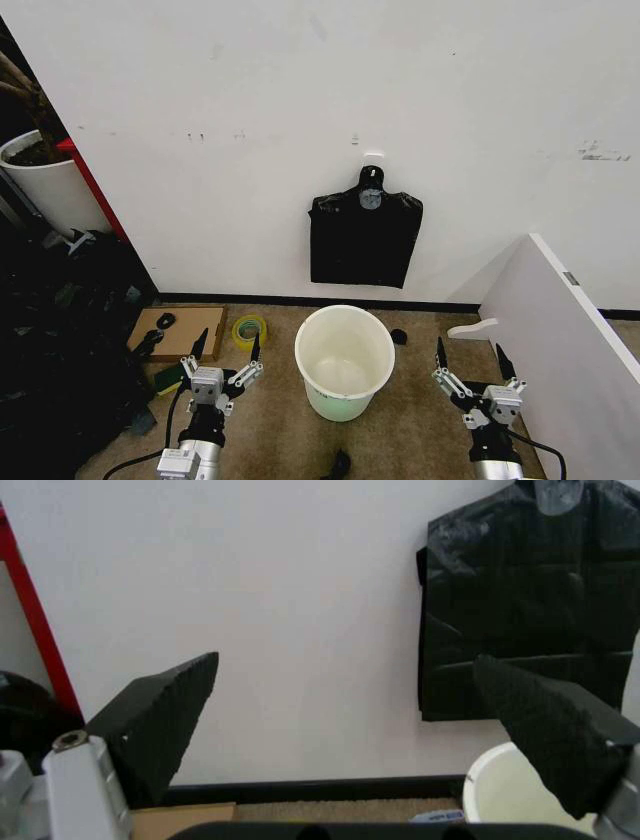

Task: Place the garbage bag over the trash bin.

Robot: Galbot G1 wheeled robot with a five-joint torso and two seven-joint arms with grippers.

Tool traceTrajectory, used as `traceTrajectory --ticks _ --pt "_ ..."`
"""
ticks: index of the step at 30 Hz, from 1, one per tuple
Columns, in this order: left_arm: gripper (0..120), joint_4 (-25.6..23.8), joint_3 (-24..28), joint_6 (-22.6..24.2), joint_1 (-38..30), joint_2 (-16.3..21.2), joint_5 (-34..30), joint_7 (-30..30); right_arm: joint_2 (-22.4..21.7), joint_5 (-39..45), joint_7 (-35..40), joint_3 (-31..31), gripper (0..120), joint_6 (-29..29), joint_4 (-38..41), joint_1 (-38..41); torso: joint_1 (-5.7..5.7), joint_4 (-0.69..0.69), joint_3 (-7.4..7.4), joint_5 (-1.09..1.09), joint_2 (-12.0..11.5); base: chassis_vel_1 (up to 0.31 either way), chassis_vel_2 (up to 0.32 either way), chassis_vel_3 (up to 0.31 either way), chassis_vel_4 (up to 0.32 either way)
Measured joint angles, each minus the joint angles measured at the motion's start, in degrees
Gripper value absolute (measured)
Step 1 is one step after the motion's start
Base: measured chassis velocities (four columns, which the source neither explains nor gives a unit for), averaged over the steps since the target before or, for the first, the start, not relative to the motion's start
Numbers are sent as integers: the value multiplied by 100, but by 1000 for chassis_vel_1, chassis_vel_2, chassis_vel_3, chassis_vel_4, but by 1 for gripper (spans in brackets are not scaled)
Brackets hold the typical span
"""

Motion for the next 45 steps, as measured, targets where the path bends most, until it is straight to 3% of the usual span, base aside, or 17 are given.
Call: traceTrajectory --ticks 18,22,27,31,36,45 --pt "100 169 18 -113 -99 45 -51 -4 -278 461 -12 -98 100 -403 -334 561 0 0 0 1 0 0 0 0 0" --pt "100 238 46 -118 -229 133 -172 17 -430 882 -32 -165 100 -594 -583 1069 0 -3 0 0 0 0 0 0 0" --pt "100 258 70 -167 -213 129 -219 75 -714 1416 -168 -299 100 -809 -1022 1976 0 3 1 2 0 0 0 0 0" --pt "100 313 114 -169 -276 188 -279 111 -870 1917 -294 -379 100 -1028 -1159 2394 0 -5 1 -1 0 0 0 0 0" --pt "100 324 12 -254 -181 150 -296 163 -1168 2849 -514 -745 100 -1433 -1557 3225 0 1 1 1 0 0 0 0 0" --pt "100 336 -100 -379 -112 96 -296 213 -1341 3597 -1006 -1183 100 -1636 -2355 4246 1 0 1 2 0 0 0 0 0"
